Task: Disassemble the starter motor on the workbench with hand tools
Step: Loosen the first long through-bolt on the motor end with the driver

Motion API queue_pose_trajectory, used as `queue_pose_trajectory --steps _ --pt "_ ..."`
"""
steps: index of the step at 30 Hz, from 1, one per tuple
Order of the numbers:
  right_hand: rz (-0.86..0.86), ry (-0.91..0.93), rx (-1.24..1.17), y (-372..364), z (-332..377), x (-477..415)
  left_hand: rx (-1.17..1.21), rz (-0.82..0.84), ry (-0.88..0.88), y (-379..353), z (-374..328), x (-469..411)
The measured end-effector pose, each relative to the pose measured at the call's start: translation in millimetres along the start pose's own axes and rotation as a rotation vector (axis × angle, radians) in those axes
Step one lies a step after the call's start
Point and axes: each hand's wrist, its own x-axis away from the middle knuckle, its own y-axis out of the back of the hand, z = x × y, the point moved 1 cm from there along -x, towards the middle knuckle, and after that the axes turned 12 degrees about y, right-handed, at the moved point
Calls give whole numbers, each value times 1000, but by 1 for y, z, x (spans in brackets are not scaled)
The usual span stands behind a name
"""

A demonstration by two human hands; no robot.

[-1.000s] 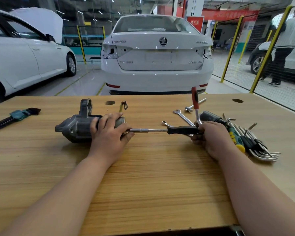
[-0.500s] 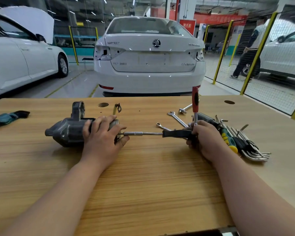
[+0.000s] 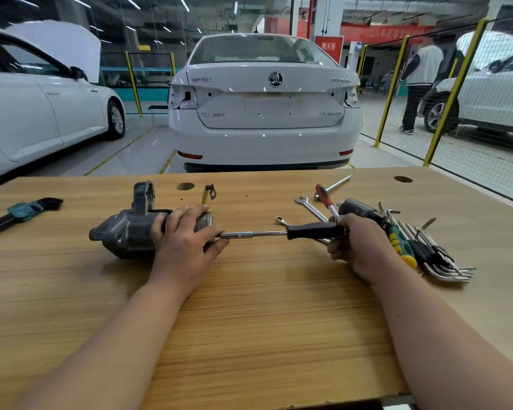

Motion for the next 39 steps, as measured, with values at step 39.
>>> queue_pose_trajectory --steps 39 --pt "51 59 90 3 -1 3 5 -8 7 -4 1 0"
